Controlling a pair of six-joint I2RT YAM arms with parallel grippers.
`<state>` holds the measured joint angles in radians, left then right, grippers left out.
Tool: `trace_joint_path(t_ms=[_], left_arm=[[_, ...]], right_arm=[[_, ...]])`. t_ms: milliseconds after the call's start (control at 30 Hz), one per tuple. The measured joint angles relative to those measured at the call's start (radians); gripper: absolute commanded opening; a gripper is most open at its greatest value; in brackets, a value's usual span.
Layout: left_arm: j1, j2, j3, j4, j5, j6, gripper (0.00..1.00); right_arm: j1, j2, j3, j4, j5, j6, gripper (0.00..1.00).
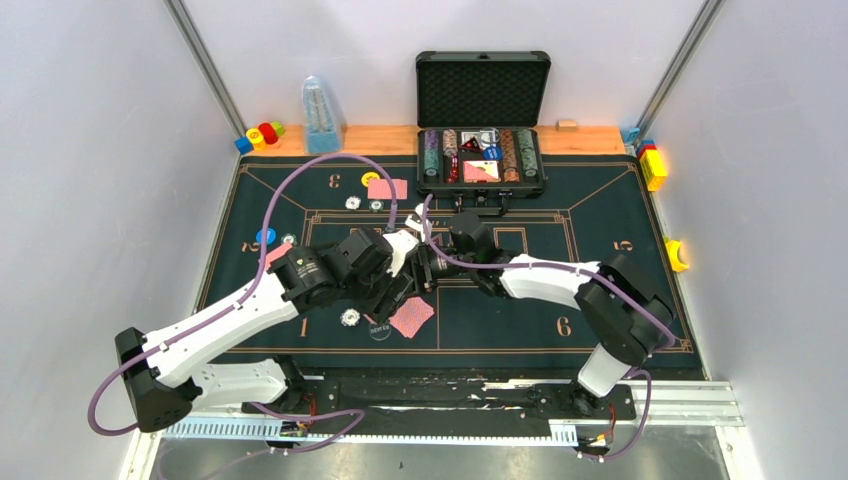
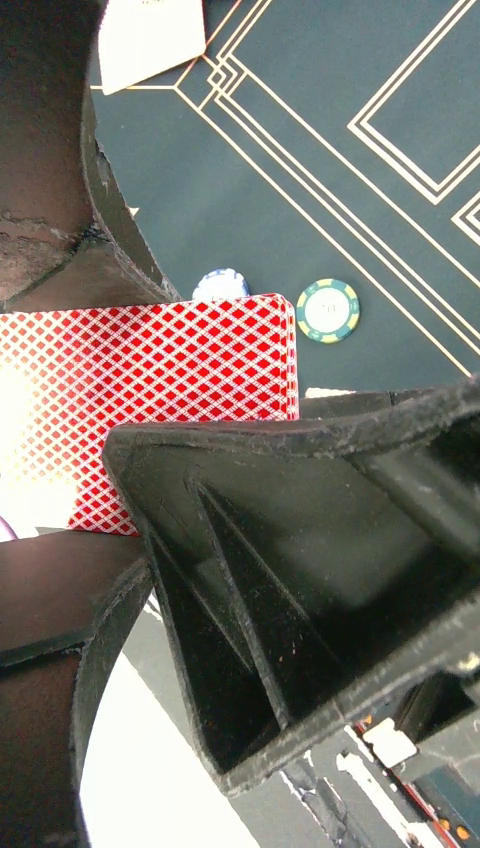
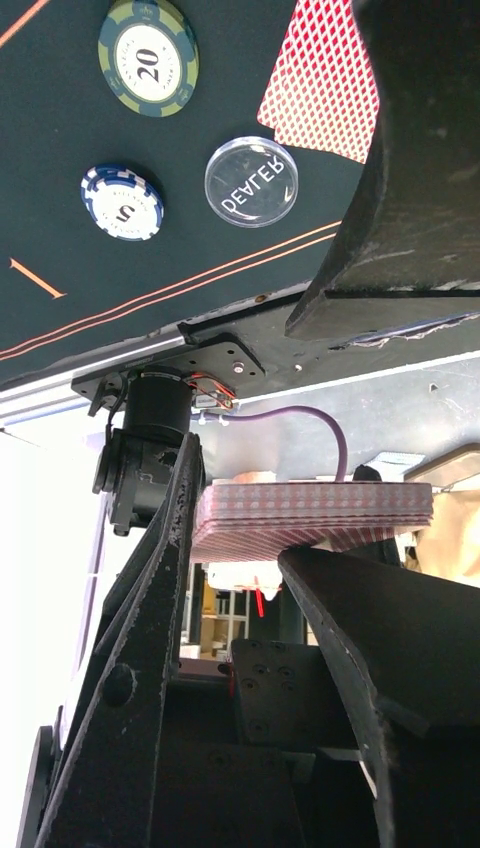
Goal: Distribute texas hold em gaming equipment
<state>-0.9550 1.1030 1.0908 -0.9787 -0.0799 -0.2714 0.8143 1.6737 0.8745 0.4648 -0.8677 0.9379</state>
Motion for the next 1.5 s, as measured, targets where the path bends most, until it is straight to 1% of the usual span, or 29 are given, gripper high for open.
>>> trace_joint_path(t_ms=[33, 133, 233, 367, 400, 467, 567, 600, 800, 933, 1033, 1100, 1167, 1267, 1500], left_arm=[[0.000, 0.000, 0.000, 0.001, 0.000, 0.000, 0.00], [0.000, 0.000, 0.000, 0.011, -0.001, 0.000, 0.00], [0.000, 0.000, 0.000, 0.016, -0.001, 0.000, 0.00], [0.000, 0.000, 0.000, 0.020, -0.004, 0.000, 0.00], [0.000, 0.000, 0.000, 0.020, -0.004, 0.000, 0.00], [0.000, 0.000, 0.000, 0.021, -0.004, 0.000, 0.00], [0.000, 0.000, 0.000, 0.022, -0.004, 0.000, 0.00], [0.000, 0.000, 0.000, 0.022, -0.004, 0.000, 0.00], [0.000, 0.000, 0.000, 0.023, -0.003, 0.000, 0.00], [0.000, 0.000, 0.000, 0.017, 0.004, 0.000, 0.00], [0.000, 0.000, 0.000, 0.017, 0.013, 0.000, 0.00], [0.000, 0.000, 0.000, 0.018, 0.018, 0.000, 0.00], [0.000, 0.000, 0.000, 0.018, 0.019, 0.001, 0.00], [0.000, 0.000, 0.000, 0.015, 0.019, 0.002, 0.00], [0.000, 0.000, 0.000, 0.039, 0.020, 0.002, 0.00]], right_arm=[[-0.001, -0.008, 0.000, -0.009, 0.008, -0.001, 0.75], [-0.005, -0.050, 0.000, -0.064, 0.043, -0.026, 0.67], [-0.013, -0.099, -0.002, -0.124, 0.083, -0.056, 0.64], [-0.032, -0.158, -0.010, -0.176, 0.115, -0.085, 0.55], [-0.035, -0.170, -0.011, -0.187, 0.123, -0.091, 0.55], [-0.041, -0.188, -0.011, -0.202, 0.135, -0.101, 0.55], [-0.045, -0.204, -0.011, -0.219, 0.141, -0.114, 0.63], [-0.045, -0.206, -0.011, -0.221, 0.137, -0.121, 0.63], [-0.042, -0.200, -0.011, -0.176, 0.046, -0.121, 0.63], [-0.028, -0.159, -0.003, -0.132, 0.009, -0.116, 0.54], [-0.010, -0.120, 0.008, -0.110, -0.011, -0.105, 0.41], [-0.002, -0.103, 0.009, -0.100, -0.023, -0.097, 0.31], [0.003, -0.097, 0.009, -0.095, -0.032, -0.082, 0.26], [0.002, -0.097, 0.009, -0.087, -0.032, -0.071, 0.23], [-0.027, -0.127, -0.003, -0.101, -0.023, -0.064, 0.22]])
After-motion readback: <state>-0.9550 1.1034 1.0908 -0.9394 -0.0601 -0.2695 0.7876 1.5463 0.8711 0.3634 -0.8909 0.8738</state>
